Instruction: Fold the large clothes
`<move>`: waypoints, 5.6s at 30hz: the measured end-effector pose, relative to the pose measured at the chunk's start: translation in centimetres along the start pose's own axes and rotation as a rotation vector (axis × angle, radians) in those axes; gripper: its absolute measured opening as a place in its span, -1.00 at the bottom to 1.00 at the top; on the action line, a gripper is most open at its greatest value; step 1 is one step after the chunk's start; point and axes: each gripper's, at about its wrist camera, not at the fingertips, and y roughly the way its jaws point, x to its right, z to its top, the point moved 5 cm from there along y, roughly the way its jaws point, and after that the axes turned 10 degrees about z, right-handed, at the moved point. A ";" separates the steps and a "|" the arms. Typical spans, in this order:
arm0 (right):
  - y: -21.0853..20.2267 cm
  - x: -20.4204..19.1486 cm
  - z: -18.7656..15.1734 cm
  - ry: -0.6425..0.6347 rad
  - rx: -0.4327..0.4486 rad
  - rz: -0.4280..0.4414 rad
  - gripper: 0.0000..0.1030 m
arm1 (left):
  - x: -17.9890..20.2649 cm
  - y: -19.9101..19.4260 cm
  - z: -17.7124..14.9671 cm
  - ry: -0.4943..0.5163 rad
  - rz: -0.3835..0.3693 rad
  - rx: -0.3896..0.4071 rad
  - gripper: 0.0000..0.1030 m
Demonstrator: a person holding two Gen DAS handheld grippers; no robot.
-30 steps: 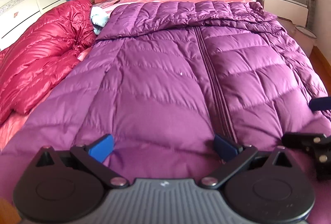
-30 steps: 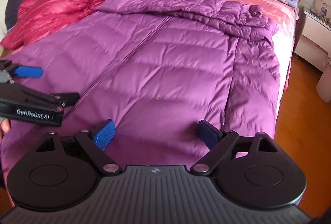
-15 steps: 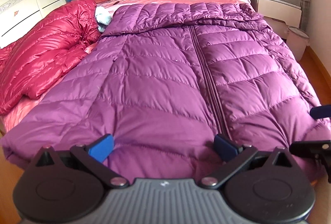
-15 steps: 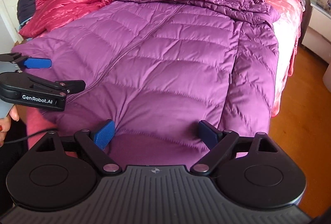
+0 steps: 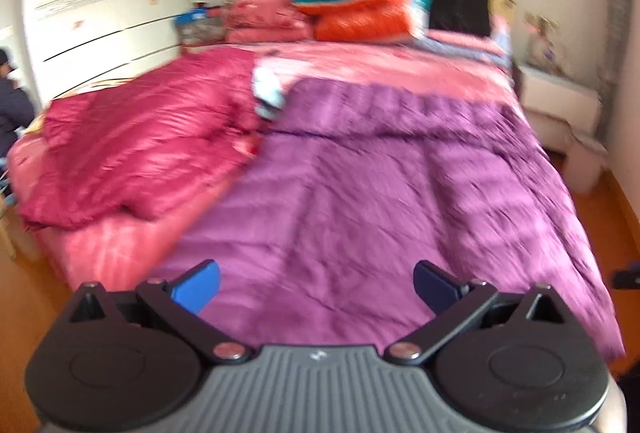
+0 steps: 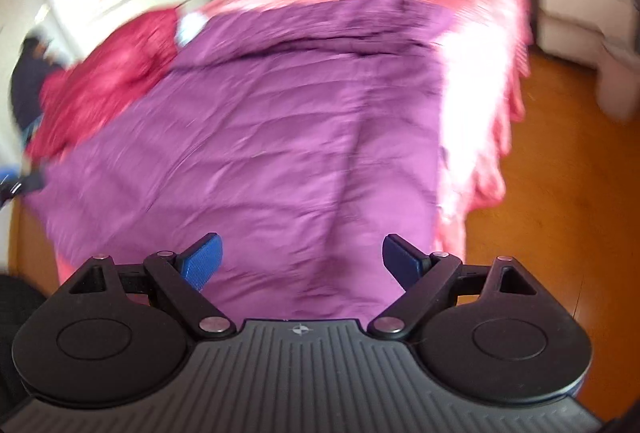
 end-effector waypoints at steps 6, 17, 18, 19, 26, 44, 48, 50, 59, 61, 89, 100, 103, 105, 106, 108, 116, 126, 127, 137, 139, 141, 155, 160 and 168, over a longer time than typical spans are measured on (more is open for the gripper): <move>-0.3 6.4 0.0 0.354 0.019 0.060 1.00 | -5.6 4.4 0.6 -0.166 0.003 -0.076 0.94; 4.4 10.3 -2.9 0.627 -0.104 0.151 1.00 | -9.0 10.0 -1.7 -0.379 -0.105 -0.216 0.89; 5.1 10.1 -3.0 0.627 -0.114 0.158 1.00 | -9.0 10.4 -2.0 -0.389 -0.115 -0.233 0.89; 5.6 10.0 -3.1 0.632 -0.129 0.165 1.00 | -9.1 10.7 -2.1 -0.395 -0.123 -0.244 0.89; 6.6 10.1 -4.1 0.744 -0.156 0.276 1.00 | -8.7 11.1 -3.0 -0.399 -0.180 -0.271 0.89; 5.7 7.0 -2.5 0.626 -0.145 0.366 0.50 | -10.1 11.1 -4.4 -0.548 -0.287 -0.326 0.14; 4.7 6.2 -1.7 0.573 -0.090 0.379 0.06 | -9.7 10.9 -4.2 -0.512 -0.290 -0.319 0.25; 3.8 6.5 -1.7 0.579 -0.059 0.409 0.04 | -8.9 10.8 -4.0 -0.451 -0.282 -0.313 0.41; 5.1 7.2 -1.9 0.673 -0.093 0.470 0.63 | -6.8 10.5 -3.6 -0.296 -0.249 -0.315 0.35; 5.1 7.0 -1.9 0.669 -0.101 0.463 0.53 | -6.9 10.2 -3.7 -0.316 -0.269 -0.317 0.09; 3.1 5.9 9.7 0.702 0.337 0.654 -0.38 | -5.6 9.0 9.6 -0.648 -0.551 -0.141 -0.39; 6.6 9.6 16.9 0.792 0.527 0.708 -0.38 | -3.1 13.9 17.3 -0.712 -0.590 -0.073 -0.39; 8.0 10.8 18.5 0.806 0.565 0.714 -0.38 | -1.9 16.0 19.2 -0.718 -0.589 -0.051 -0.39; 9.0 11.7 19.6 0.824 0.594 0.721 -0.38 | -1.0 17.5 20.4 -0.718 -0.582 -0.041 -0.39; 9.5 12.2 20.1 0.828 0.607 0.721 -0.38 | -0.6 18.3 21.0 -0.712 -0.575 -0.036 -0.39; 10.7 13.1 21.0 0.832 0.621 0.713 -0.38 | 0.2 19.9 22.0 -0.710 -0.560 -0.032 -0.39; 16.1 16.8 24.5 0.873 0.649 0.697 -0.38 | 2.6 26.4 24.6 -0.734 -0.502 -0.018 -0.39; 21.3 19.3 26.9 0.836 0.621 0.615 -0.37 | 4.9 33.9 25.1 -0.769 -0.399 -0.050 -0.38; 21.7 19.6 26.9 0.838 0.618 0.610 -0.36 | 5.0 34.5 25.0 -0.776 -0.392 -0.054 -0.38; 22.6 20.6 26.8 0.853 0.638 0.631 0.27 | 5.4 36.1 26.6 -0.739 -0.360 -0.056 0.05; 22.1 20.7 26.8 0.865 0.655 0.645 0.61 | 4.8 35.2 27.6 -0.722 -0.361 -0.029 0.16; 21.4 20.7 26.7 0.871 0.693 0.667 0.93 | 4.2 34.1 28.6 -0.699 -0.354 0.020 0.32; 16.4 19.5 28.6 0.677 0.760 0.540 1.00 | 3.7 27.9 23.9 -0.436 -0.278 0.057 0.43; 15.5 17.6 29.3 0.527 0.721 0.460 1.00 | 3.7 26.2 17.9 -0.420 -0.230 -0.012 0.43; 14.6 19.8 26.4 0.484 0.636 0.248 1.00 | 5.5 24.0 11.0 -0.529 -0.337 -0.148 0.52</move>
